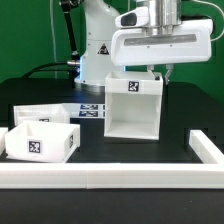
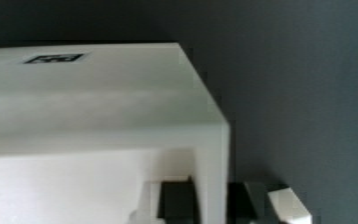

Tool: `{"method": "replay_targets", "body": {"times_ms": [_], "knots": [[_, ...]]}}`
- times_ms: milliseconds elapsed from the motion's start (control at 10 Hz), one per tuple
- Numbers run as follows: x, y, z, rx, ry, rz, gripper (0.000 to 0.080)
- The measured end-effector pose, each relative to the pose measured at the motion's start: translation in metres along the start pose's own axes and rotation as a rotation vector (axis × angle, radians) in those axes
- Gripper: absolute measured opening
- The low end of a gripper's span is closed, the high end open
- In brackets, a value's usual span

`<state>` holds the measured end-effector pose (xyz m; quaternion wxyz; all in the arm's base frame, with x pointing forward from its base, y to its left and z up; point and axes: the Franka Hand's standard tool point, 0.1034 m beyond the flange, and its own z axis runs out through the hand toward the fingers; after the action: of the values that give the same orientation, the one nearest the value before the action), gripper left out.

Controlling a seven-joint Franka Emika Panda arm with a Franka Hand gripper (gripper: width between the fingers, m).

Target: Assemble drawer

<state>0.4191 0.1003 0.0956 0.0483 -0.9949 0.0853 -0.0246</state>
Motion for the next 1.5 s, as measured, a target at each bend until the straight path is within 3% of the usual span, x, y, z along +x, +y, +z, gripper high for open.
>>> {"method": "replay_targets", "body": {"times_ms": [600, 1100, 1500], "knots": [[0.004, 0.0, -0.001, 0.001, 0.0, -0.007, 0.0039], [0.087, -0.007, 0.003, 0.037, 0.051, -0.051, 0.004], [0.136, -0.01, 0.003, 0.054, 0.1, -0.046, 0.0044]]}}
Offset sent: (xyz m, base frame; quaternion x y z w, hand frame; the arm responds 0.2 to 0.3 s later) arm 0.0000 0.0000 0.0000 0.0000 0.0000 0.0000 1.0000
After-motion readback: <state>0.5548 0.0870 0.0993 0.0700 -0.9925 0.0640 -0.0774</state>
